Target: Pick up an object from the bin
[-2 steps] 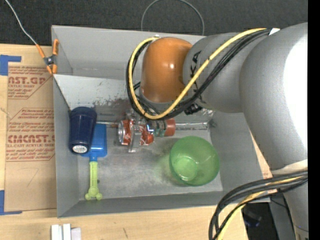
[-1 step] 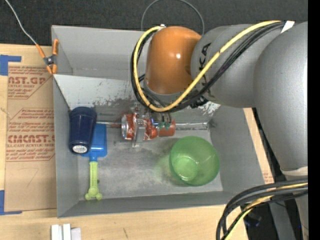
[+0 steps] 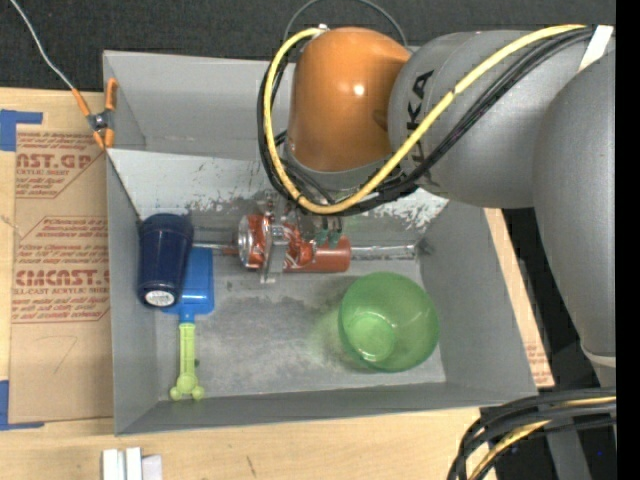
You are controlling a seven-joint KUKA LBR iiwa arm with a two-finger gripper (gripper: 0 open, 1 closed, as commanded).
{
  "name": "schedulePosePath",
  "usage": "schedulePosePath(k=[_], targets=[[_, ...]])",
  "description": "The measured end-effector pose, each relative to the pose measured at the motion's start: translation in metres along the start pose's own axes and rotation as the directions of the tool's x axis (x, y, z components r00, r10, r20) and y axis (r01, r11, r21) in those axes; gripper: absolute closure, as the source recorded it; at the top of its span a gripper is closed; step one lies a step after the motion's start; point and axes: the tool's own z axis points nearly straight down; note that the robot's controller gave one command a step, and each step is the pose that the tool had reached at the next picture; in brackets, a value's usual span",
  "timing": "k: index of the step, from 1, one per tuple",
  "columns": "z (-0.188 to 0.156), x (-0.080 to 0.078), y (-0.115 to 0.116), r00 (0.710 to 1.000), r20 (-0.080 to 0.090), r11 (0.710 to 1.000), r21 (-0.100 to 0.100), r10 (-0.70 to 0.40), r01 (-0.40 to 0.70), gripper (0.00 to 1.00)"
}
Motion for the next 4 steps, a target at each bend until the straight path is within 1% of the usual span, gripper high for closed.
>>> schedulePosePath(k=[1, 2, 3, 4], targets=[[0.021, 0.008, -0.018, 0.997, -0.006, 0.997, 0.002, -0.073, 0.073, 0.00], [-0.068, 0.003, -0.014, 0.997, -0.003, 0.997, 0.001, -0.079, 0.079, 0.00], [0.000, 0.002, -0.014, 0.999, 0.002, 0.999, -0.001, -0.045, 0.045, 0.00], [-0.012, 0.009, -0.011, 0.999, -0.007, 1.000, 0.001, -0.031, 0.031, 0.00]])
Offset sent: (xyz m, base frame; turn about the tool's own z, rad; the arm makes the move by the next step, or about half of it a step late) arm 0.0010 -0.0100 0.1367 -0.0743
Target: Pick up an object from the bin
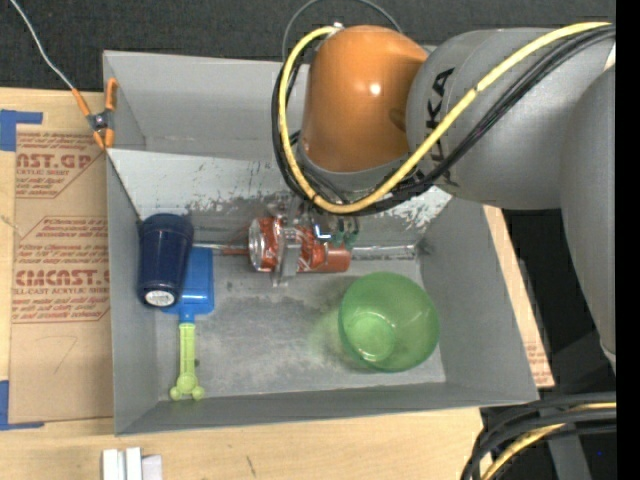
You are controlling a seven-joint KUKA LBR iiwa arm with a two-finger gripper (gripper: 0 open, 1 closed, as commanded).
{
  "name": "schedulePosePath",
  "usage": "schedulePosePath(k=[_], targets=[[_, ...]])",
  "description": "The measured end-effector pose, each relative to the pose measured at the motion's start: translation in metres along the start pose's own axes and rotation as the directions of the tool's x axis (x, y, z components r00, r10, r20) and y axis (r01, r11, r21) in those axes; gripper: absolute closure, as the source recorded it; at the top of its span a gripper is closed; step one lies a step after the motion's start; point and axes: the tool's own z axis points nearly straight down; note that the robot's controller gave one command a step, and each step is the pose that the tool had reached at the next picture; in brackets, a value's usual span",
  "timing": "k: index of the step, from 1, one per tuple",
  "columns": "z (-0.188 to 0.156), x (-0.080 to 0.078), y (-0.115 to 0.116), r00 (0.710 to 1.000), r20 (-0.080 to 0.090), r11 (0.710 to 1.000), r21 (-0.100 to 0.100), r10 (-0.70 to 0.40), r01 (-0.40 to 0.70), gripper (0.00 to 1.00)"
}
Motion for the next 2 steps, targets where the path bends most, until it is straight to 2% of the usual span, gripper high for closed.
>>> schedulePosePath(k=[1, 2], targets=[[0.074, -0.008, 0.004, 1.000, 0.012, 1.000, -0.004, 0.020, -0.020, 0.00], [0.020, 0.001, 0.004, 0.999, 0.002, 0.999, -0.002, 0.045, -0.045, 0.00]])
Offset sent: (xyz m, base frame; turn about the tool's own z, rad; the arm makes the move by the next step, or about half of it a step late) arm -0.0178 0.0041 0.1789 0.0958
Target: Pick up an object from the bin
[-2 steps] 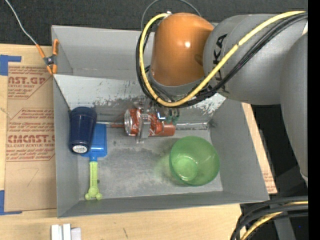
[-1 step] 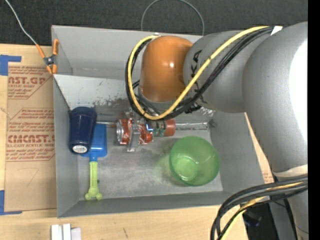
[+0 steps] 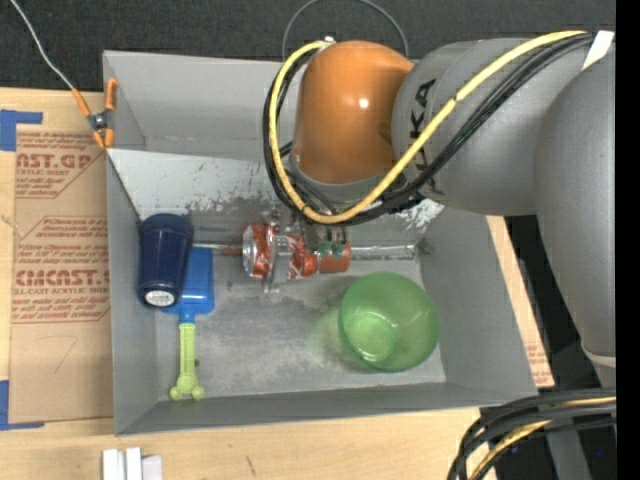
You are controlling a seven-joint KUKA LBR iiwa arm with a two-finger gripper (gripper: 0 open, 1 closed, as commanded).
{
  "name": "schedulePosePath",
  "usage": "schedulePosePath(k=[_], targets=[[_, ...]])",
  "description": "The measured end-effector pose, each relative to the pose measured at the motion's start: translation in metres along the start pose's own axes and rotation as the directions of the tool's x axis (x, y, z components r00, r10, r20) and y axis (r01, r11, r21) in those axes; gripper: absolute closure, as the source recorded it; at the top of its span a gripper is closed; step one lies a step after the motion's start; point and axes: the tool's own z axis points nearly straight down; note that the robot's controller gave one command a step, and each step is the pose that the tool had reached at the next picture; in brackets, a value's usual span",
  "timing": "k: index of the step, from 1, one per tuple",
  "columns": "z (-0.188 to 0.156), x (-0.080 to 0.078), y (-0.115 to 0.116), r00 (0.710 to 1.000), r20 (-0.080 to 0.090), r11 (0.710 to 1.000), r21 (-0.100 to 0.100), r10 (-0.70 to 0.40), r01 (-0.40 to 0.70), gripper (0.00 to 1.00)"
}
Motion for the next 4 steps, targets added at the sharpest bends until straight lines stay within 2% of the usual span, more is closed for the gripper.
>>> schedulePosePath(k=[1, 2, 3, 4], targets=[[0.066, -0.010, 0.005, 1.000, 0.013, 1.000, -0.005, 0.017, -0.016, 0.00], [0.009, -0.010, 0.004, 1.000, 0.002, 1.000, -0.002, 0.019, -0.019, 0.00], [0.060, -0.012, -0.009, 0.997, 0.014, 0.997, -0.007, 0.074, -0.074, 0.00], [-0.025, -0.003, 0.000, 0.995, 0.002, 0.995, -0.003, 0.104, -0.104, 0.00]])
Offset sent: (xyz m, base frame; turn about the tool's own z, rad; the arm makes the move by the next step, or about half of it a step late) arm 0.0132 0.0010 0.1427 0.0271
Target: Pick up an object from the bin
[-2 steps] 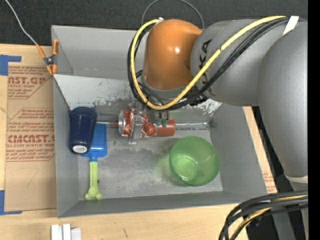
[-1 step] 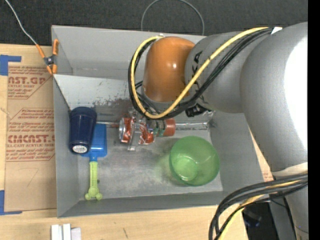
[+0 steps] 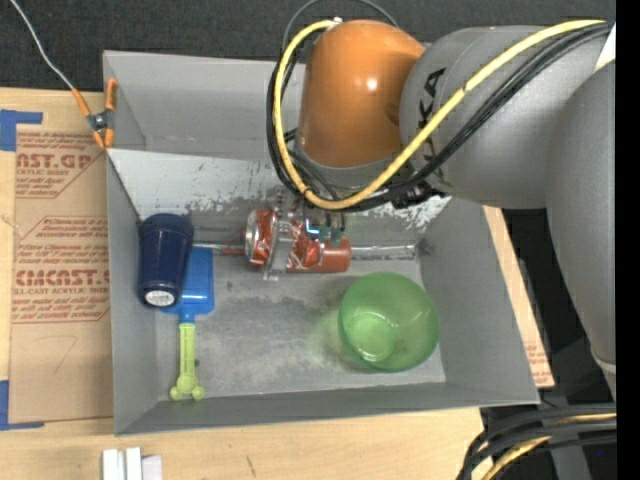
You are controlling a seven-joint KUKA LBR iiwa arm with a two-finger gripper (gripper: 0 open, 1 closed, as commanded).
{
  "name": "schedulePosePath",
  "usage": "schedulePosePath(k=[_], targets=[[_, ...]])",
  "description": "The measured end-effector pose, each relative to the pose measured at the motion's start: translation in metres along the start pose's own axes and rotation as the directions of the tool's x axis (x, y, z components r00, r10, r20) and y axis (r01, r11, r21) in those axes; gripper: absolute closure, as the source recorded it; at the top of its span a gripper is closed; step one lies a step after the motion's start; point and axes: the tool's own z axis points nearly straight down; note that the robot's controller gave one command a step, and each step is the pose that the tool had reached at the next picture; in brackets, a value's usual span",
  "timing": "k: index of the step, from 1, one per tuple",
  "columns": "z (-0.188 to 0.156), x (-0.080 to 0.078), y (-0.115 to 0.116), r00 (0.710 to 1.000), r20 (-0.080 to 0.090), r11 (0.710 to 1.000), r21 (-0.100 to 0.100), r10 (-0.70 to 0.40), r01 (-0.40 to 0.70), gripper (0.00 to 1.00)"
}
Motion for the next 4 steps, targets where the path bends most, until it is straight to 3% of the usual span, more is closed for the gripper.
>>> schedulePosePath(k=[1, 2, 3, 4], targets=[[-0.027, 0.003, -0.005, 1.000, 0.016, 1.000, -0.006, 0.003, -0.003, 0.00], [-0.095, 0.008, 0.001, 1.000, 0.009, 1.000, -0.005, 0.008, -0.008, 0.00], [-0.095, 0.008, 0.000, 1.000, 0.006, 1.000, -0.004, 0.009, -0.009, 0.00], [-0.049, 0.053, 0.045, 0.994, 0.012, 0.994, -0.005, -0.112, 0.112, 1.00]])
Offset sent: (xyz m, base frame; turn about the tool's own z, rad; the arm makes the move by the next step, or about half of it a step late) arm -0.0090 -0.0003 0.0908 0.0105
